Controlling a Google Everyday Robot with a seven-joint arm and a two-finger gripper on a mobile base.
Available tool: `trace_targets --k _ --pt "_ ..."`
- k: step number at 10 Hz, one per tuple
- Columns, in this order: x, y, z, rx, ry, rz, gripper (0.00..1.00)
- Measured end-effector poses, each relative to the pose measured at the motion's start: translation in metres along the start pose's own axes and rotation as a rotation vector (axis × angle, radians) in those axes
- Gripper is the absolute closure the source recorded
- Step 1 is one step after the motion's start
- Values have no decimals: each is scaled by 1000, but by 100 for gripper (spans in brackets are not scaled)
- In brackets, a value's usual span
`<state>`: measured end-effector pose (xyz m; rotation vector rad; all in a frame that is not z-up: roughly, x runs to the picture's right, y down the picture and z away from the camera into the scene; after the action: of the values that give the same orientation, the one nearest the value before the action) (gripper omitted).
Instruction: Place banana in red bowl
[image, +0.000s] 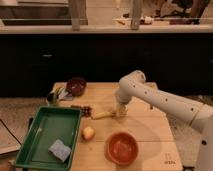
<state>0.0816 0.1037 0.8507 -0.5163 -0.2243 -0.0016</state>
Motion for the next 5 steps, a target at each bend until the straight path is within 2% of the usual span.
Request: trace_targets --k 3,5 --pt "-11 3 0 -5 -16 -54 20" --pt "-25 6 7 -27 -24 -92 20"
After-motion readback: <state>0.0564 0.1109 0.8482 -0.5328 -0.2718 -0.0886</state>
